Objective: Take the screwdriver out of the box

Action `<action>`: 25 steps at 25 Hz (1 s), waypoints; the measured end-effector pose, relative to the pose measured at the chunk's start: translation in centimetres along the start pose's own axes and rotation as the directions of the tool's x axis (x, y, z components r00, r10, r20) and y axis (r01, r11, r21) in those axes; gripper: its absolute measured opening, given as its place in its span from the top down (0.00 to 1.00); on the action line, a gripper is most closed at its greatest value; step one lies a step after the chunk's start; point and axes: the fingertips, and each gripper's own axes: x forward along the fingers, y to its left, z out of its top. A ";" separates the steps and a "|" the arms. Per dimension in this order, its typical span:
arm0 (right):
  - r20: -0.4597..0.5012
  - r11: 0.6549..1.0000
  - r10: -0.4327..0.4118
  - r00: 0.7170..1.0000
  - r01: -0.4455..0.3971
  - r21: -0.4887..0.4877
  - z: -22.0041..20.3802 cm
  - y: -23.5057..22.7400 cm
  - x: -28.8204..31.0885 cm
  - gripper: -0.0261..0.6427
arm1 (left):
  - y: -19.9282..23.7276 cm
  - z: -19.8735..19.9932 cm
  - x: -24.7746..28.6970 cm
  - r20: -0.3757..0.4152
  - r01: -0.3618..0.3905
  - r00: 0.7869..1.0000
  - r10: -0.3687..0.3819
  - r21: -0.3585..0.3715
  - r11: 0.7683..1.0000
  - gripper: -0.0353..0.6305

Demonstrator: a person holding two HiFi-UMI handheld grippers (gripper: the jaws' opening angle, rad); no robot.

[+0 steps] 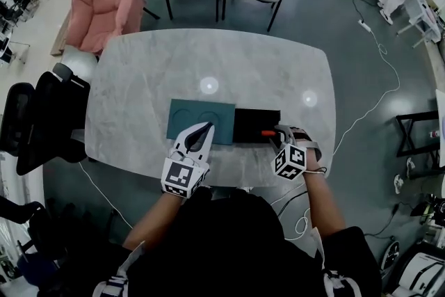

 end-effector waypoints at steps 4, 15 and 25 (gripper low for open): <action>-0.044 0.993 0.108 0.993 -0.110 -0.051 -0.9 0.1 2.0 0.74 | 0.9 -0.5 0.0 -0.009 -0.025 1.000 0.025 -0.016 1.000 0.94; -0.180 0.879 0.458 0.871 -0.473 -0.052 -2.1 2.1 5.3 0.68 | 2.2 -1.0 0.6 -0.010 -0.054 0.999 0.053 -0.040 0.998 0.94; -0.299 0.819 0.504 0.810 -0.558 -0.132 -2.8 3.7 8.0 0.67 | 2.8 -1.2 1.3 -0.008 -0.047 0.999 0.046 -0.029 0.998 0.94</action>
